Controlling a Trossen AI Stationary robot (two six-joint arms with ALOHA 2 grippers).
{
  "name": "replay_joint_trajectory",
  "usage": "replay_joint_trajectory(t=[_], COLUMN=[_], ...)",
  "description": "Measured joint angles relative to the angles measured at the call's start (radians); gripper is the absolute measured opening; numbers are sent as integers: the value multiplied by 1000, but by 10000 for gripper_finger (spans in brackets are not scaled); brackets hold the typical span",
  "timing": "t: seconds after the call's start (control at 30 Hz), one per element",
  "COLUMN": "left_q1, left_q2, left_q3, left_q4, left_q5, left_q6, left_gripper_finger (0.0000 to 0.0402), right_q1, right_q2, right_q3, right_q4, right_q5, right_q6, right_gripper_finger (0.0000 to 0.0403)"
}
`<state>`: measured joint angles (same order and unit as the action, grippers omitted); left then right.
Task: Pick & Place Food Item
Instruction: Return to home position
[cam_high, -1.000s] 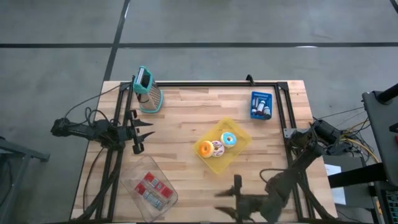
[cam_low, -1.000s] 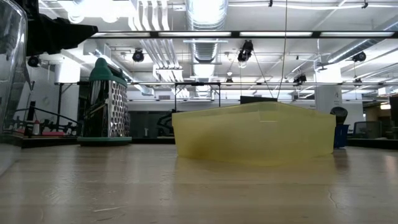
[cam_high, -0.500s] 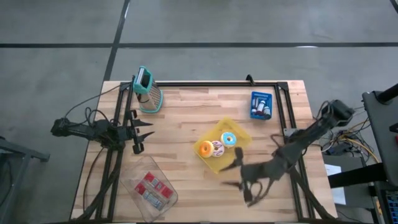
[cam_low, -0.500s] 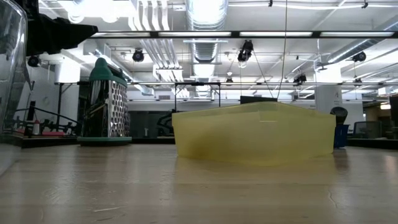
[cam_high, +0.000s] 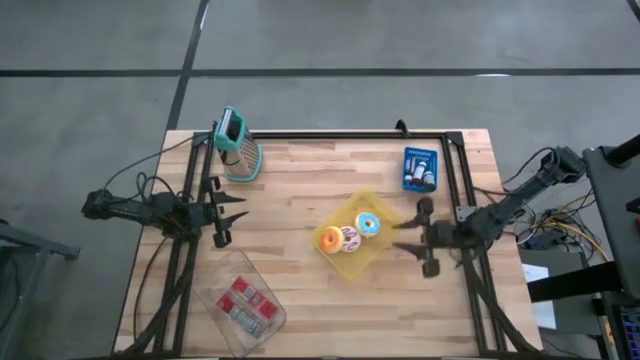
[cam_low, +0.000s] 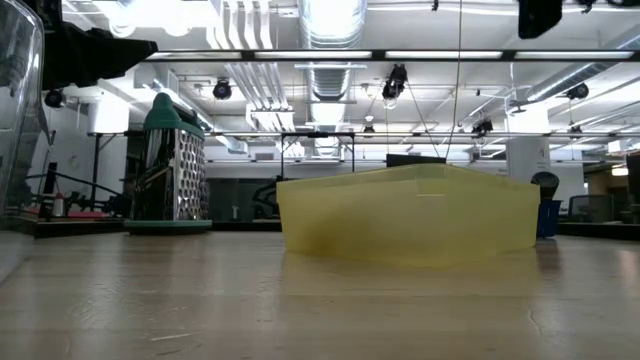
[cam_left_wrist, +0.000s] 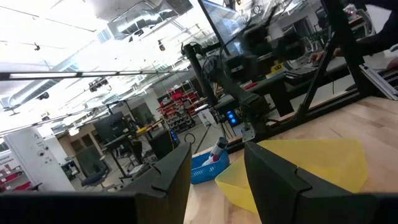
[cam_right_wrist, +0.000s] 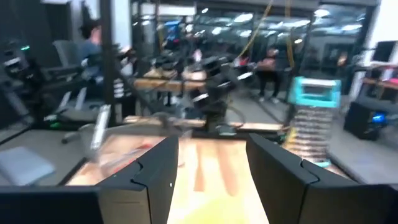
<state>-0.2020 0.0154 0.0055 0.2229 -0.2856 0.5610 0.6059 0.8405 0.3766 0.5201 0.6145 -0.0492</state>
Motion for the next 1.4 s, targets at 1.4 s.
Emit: replay_joint_trajectory(t=[1.4], left_q1=[0], left_q2=[5], left_q3=[0], left_q4=[-20], left_q5=[-3], left_q6=[0], left_gripper_finger=[152], right_q1=[-61], right_q2=[-810], right_q3=[-350], right_q4=[-367], right_q5=[-9], right_q6=[-56], right_gripper_finger=[187])
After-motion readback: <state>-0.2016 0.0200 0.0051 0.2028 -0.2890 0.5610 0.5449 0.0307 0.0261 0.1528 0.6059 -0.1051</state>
